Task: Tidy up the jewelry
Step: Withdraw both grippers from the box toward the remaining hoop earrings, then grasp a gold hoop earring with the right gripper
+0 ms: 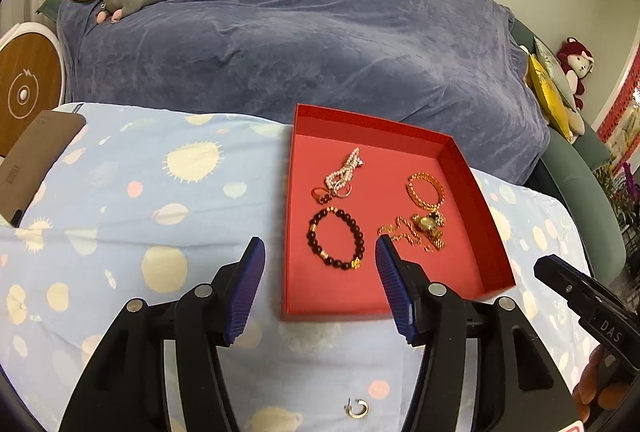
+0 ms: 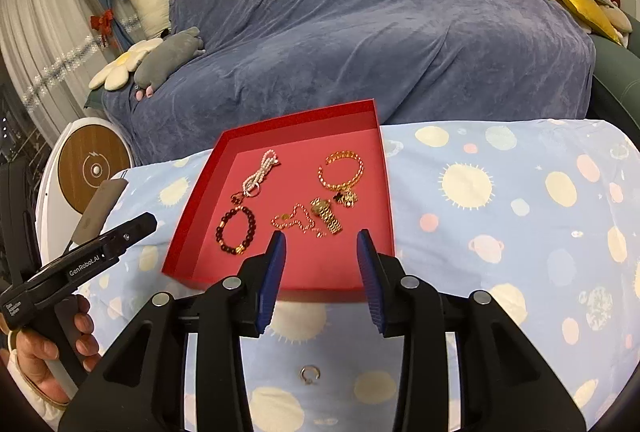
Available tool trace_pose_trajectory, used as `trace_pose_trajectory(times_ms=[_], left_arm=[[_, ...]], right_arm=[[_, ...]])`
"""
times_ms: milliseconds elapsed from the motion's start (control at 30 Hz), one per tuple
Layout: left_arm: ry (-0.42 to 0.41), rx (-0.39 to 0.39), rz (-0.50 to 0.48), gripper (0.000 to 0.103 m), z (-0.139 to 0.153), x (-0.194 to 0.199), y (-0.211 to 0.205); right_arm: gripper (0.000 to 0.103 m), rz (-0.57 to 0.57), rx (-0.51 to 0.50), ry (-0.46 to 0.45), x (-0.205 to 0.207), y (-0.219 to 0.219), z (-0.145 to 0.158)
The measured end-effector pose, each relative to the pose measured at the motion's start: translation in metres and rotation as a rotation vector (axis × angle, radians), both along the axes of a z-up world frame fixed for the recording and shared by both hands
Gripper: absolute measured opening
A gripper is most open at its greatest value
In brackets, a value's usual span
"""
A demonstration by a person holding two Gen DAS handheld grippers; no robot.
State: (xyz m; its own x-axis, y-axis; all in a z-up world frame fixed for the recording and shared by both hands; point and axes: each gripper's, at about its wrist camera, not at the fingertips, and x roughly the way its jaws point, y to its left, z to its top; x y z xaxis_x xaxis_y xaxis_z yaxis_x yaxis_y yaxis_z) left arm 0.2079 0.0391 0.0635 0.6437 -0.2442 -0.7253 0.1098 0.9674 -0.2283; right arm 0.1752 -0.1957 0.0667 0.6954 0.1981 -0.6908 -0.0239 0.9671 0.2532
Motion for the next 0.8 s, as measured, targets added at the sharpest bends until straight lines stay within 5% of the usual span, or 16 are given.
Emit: trace_pose_trajectory(times_ms=[300, 800], left_arm=[[0.056, 0.004, 0.018, 0.059, -0.027, -0.055, 0.005], [0.109, 0.055, -0.038, 0.060, -0.053, -0.069, -0.013]], right_arm=[[0.046, -0.006, 0.053, 0.042, -0.047, 0.017, -0.024], [0.046, 0.059, -0.047, 0.084, -0.055, 0.037, -0.044]])
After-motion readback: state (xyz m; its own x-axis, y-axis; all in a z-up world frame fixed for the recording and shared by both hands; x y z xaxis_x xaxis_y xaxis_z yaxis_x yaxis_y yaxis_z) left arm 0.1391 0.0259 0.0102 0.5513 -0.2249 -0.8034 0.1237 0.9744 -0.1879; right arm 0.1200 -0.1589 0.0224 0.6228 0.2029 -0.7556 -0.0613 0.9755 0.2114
